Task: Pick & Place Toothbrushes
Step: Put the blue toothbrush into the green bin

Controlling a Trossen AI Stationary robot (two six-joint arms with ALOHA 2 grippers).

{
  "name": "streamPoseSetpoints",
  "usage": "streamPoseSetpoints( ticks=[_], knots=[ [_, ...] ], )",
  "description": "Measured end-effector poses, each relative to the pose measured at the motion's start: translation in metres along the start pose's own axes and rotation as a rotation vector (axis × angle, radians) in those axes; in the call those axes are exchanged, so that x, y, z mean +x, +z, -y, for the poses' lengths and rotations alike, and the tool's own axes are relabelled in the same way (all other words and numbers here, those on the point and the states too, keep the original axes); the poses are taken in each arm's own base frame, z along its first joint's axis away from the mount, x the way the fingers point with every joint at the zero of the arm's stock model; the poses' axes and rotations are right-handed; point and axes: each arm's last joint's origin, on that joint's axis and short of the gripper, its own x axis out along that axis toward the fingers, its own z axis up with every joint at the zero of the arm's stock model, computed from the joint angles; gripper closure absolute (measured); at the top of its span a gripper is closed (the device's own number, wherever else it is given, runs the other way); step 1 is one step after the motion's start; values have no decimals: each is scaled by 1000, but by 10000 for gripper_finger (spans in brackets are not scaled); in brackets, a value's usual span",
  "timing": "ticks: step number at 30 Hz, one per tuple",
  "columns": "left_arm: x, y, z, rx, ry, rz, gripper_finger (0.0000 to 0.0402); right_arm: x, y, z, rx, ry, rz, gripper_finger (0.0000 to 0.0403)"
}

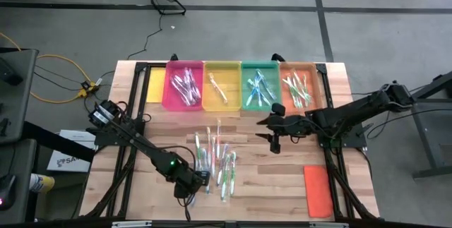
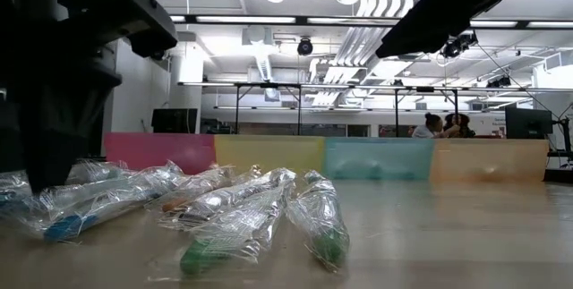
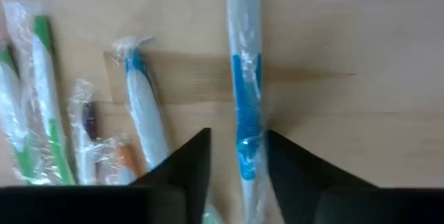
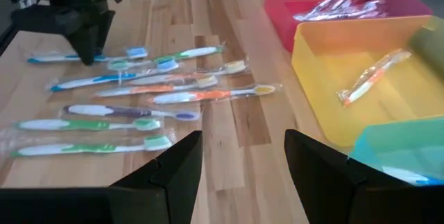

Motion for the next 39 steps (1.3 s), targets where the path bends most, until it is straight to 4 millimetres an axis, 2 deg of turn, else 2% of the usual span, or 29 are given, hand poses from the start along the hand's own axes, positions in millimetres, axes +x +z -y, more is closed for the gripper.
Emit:
streamPoseSetpoints(
  ticks=[4, 6, 10, 18, 21, 24, 30, 34, 39],
  knots=[
    [0, 0, 1, -70, -8, -5, 357, -1, -1, -3, -7, 11, -2, 204],
    [0, 2, 0, -116, 12, 3, 385, -1, -1, -4, -10, 15, -2, 204],
    [-1, 1, -1, -203, 34, -26, 391, -2, -2, -5, -17, 20, -13, 204],
    [-36, -16, 19, -318, -74, -228, 401, -2, -7, -4, -10, 5, -54, 204],
    [-49, -23, 24, -294, -61, -356, 401, -1, -7, -4, -12, -15, -52, 204],
    [-59, -33, 19, -219, 21, -460, 401, 2, -7, -3, -50, -79, -44, 204],
    [-67, -73, -8, -160, 139, -557, 401, 20, -3, 1, -98, -94, 6, 204],
    [-68, -113, -32, -263, 256, -568, 401, 36, -7, 1, -165, -97, 5, 204],
    [-77, -167, -51, -407, 384, -511, 401, 50, -13, 3, -237, -211, -13, 204]
  ],
)
